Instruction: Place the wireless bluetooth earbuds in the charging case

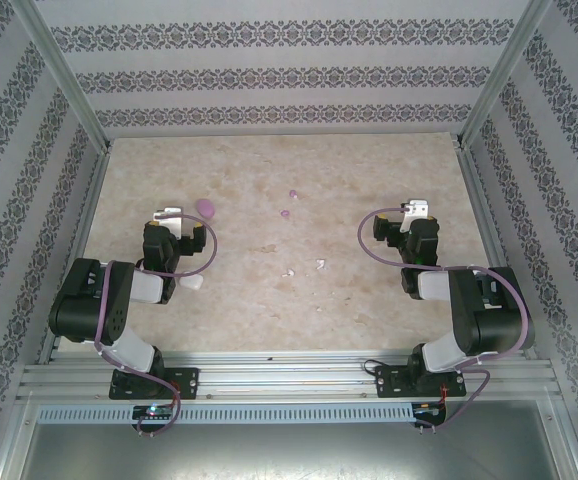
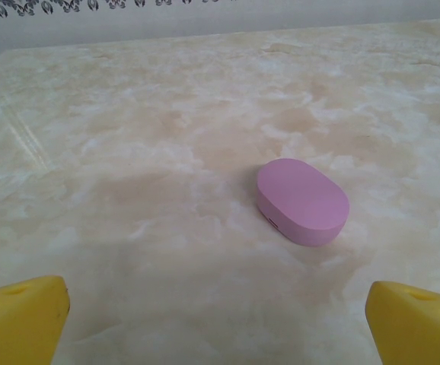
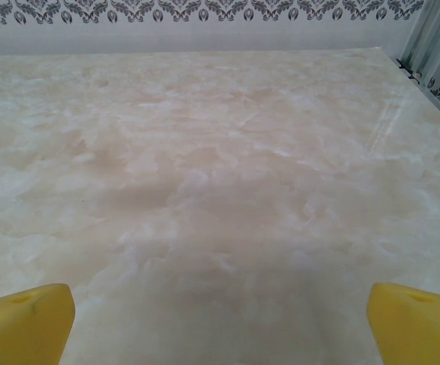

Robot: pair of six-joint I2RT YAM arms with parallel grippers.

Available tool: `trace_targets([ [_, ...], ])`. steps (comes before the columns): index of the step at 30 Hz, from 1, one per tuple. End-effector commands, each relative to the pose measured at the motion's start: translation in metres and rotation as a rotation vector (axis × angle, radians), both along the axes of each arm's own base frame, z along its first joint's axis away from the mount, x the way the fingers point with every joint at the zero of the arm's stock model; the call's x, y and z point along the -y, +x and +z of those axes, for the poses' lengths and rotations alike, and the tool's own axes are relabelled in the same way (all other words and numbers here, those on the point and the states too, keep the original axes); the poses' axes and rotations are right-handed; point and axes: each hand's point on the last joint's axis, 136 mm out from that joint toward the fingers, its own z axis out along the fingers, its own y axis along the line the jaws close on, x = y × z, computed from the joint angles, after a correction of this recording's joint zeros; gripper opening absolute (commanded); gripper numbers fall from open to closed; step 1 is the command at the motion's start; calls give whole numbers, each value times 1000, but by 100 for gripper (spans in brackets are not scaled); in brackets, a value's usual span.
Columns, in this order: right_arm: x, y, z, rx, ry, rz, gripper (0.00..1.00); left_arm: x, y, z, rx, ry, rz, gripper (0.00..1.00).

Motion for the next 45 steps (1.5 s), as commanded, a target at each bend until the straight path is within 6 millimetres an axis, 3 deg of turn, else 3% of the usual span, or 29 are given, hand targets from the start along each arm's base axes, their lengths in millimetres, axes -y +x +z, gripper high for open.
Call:
trace_targets([
  [1,1,2,7,30,-9,14,98,-3,1,5,17,2,1,100],
  [29,0,2,8,37,-9,16,98,-2,0,10,23,-4,-3,100],
  [34,-4,1,23,2,-28,23,98,-22,-10,37,40,-8,122,100],
  [38,-5,-4,31,-135,62,-20,98,-38,-22,58,-64,-33,235,100],
  [42,-22,-12,40,-253,76,-8,98,-45,-48,70,-243,-119,310,100],
  [45,-49,-21,48,-301,94,65,98,-43,-73,69,-400,-211,356,100],
])
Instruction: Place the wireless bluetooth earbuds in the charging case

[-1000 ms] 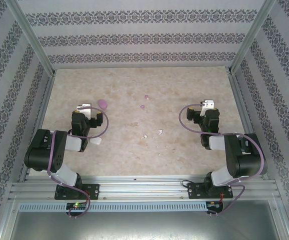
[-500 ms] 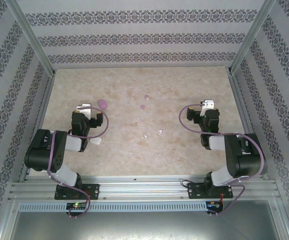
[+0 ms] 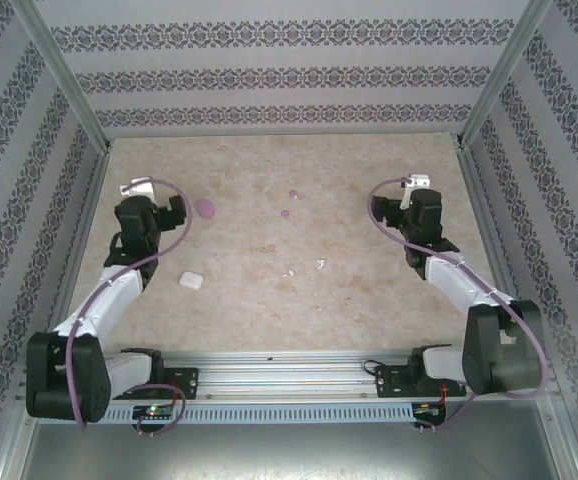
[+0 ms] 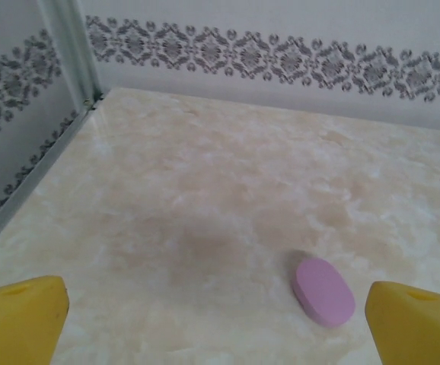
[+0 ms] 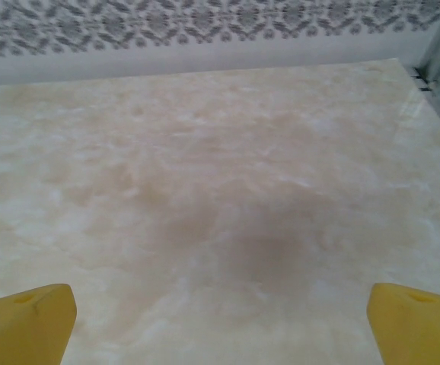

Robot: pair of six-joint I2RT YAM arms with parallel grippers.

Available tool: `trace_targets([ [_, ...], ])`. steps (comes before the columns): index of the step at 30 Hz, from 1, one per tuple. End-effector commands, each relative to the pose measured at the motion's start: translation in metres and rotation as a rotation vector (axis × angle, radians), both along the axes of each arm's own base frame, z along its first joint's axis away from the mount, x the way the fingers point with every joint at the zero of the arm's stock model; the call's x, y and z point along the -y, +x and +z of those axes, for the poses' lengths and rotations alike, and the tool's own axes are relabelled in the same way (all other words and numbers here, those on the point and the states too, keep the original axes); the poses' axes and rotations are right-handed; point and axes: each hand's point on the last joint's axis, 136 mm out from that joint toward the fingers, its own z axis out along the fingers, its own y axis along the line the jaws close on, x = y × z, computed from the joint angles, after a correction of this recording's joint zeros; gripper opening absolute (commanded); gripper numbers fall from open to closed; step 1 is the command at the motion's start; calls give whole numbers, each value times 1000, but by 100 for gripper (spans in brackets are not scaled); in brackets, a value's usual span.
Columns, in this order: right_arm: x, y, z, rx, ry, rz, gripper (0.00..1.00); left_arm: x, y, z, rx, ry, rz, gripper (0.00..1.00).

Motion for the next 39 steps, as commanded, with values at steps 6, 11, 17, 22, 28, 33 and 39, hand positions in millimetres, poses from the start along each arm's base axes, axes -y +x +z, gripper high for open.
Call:
trace_targets([
  [6,-114,-54,-19,-253,7,292,97,10,-103,-84,-665,-292,147,100],
  [11,-207,-88,-26,-302,-18,543,93,27,-129,-126,-861,-428,192,100],
  [17,-289,-124,-46,-362,-104,764,91,54,-138,-150,-876,-630,201,99],
  [22,-320,-143,-61,-397,-135,831,90,65,-142,-159,-848,-749,258,86],
  [28,-332,-152,-66,-411,-105,841,90,76,-134,-169,-831,-816,274,71],
  [33,-331,-155,-67,-415,-86,837,90,83,-122,-165,-817,-776,246,71],
  [39,-328,-156,-69,-420,-85,828,90,92,-112,-171,-831,-775,238,63],
])
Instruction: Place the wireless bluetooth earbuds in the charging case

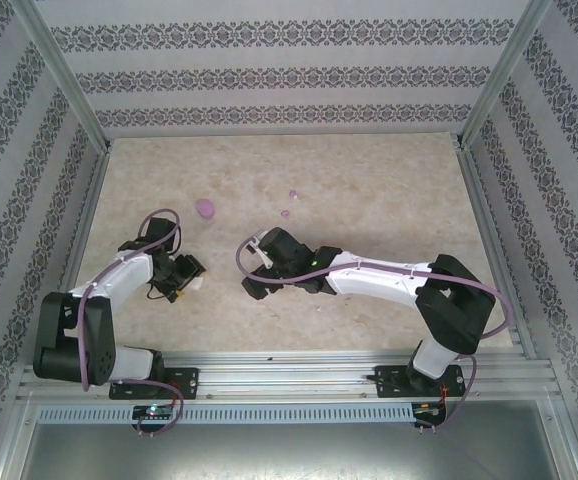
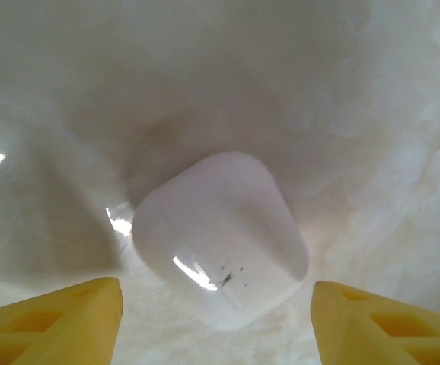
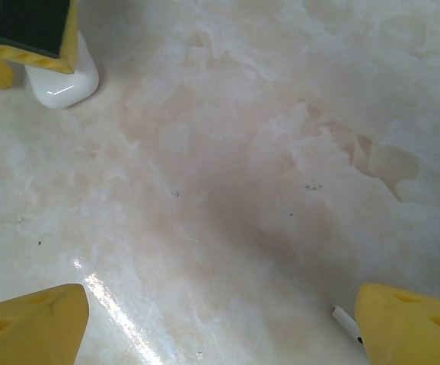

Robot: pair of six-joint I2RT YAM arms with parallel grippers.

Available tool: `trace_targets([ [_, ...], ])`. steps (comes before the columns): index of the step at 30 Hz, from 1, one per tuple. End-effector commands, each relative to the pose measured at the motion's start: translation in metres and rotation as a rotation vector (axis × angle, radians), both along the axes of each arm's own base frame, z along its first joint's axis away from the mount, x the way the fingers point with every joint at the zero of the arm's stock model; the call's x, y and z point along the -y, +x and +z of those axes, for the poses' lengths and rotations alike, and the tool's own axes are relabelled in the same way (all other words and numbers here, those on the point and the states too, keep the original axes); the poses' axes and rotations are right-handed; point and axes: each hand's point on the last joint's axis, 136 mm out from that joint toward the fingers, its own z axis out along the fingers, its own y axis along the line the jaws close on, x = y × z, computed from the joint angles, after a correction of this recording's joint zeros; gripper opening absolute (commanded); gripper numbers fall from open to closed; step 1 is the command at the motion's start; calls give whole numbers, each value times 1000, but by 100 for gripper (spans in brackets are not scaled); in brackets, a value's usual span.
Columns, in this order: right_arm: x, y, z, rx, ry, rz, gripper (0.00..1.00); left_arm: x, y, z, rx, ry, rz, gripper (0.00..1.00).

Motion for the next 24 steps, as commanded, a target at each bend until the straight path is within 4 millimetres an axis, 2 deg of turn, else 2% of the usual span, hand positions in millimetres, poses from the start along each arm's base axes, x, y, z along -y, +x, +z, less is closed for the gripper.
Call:
trace_targets([
  [1,-1,-3,2,-12,15,-7,90,5,15,1,22,3,12,62],
  [7,-1,-2,4,-20,33,-27,91,7,21,-11,-6,48,-50,56],
  [12,6,2,9,-62,92,-74,91,18,29,-11,21,65,-202,47],
  [19,35,21,24,-166,217,-202,91,52,41,7,122,82,-501,40],
  [24,66,36,42,-253,298,-295,91,90,49,35,290,88,-748,35],
])
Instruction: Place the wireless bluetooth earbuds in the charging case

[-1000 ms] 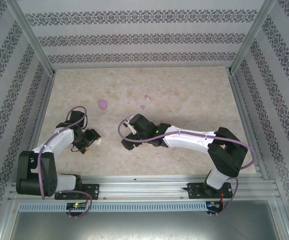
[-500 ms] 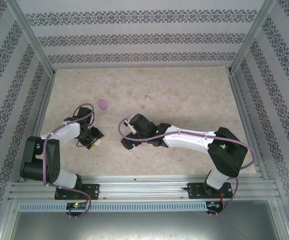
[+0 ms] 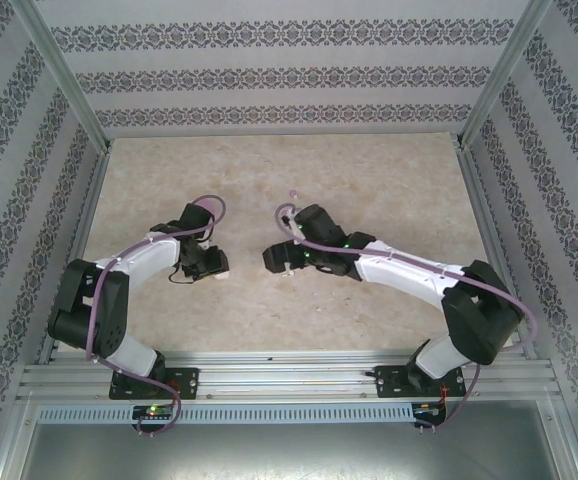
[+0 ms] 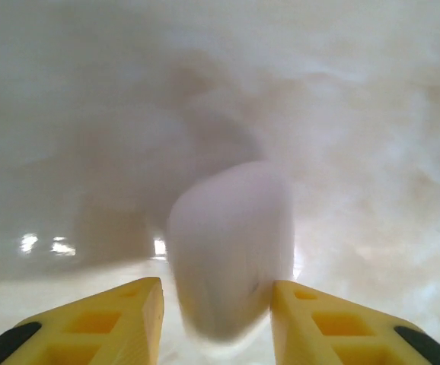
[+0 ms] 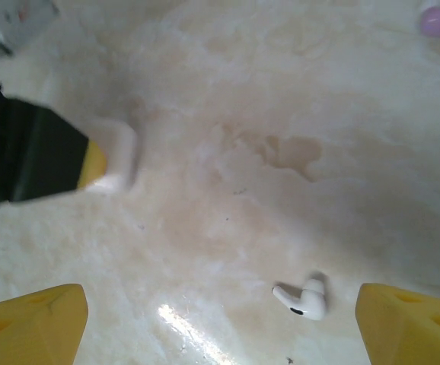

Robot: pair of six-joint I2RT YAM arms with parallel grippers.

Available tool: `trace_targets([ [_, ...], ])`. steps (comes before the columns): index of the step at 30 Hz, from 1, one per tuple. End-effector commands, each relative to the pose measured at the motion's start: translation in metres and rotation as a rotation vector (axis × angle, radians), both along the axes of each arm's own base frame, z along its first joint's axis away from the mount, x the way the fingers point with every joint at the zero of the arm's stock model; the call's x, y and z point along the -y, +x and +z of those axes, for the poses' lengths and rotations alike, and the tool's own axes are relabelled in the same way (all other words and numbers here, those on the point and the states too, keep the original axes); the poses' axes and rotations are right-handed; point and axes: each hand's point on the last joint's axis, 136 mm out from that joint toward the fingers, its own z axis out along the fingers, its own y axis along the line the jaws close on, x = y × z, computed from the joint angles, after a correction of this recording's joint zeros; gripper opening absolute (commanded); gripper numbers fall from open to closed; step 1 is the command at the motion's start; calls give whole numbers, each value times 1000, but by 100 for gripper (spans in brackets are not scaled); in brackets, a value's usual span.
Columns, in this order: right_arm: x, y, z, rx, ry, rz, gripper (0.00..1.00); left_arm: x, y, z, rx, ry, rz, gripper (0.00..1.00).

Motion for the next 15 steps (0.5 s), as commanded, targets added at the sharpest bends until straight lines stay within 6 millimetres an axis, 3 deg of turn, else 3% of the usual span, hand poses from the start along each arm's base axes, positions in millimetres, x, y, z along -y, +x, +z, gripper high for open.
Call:
trace_targets([
  [1,16,0,17,-107,115,-43,91,31,14,34,187,-27,-253,34],
  [4,31,6,32,-164,204,-58,89,55,14,54,295,-63,-406,34],
  [7,48,14,35,-203,208,-79,89,60,16,62,357,-46,-461,33],
  [13,67,17,29,-235,135,-112,88,44,22,67,346,72,-470,44],
  [15,66,14,24,-246,117,-122,87,17,30,66,313,199,-342,49],
])
